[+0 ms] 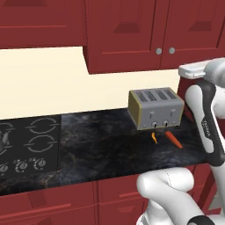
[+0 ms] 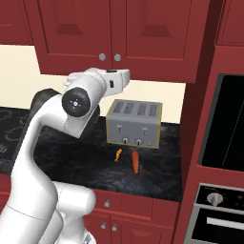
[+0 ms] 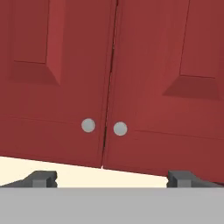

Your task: Pick the pan from the cabinet and place it on the stove. Then turn on the stove burner for the pan.

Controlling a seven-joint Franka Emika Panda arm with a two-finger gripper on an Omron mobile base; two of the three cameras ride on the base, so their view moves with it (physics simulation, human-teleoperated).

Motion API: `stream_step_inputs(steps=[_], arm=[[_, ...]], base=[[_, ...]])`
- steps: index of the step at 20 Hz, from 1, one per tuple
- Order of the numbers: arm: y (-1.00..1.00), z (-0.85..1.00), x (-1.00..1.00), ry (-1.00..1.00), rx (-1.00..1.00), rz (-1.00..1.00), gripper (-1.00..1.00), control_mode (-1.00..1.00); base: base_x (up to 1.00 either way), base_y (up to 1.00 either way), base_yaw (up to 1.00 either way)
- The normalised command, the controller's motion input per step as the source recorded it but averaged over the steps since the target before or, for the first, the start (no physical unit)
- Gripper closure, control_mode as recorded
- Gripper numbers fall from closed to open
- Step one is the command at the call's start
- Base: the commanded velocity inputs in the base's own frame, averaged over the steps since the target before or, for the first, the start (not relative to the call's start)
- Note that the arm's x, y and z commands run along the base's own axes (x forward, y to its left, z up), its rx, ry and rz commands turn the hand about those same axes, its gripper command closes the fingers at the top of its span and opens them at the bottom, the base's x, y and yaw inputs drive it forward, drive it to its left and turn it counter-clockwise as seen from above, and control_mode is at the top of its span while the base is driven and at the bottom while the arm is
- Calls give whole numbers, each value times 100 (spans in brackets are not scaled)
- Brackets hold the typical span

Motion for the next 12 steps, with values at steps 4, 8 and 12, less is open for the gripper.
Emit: stream_step_inputs(steps=[4,8,12], arm=[[-7,7,32,-16,0,0,-100,-100],[-13,12,40,-13,0,0,-100,-100],[-11,17,42,-8,0,0,-100,-100]], base=[[0,0,0],[0,0,0],[0,0,0]])
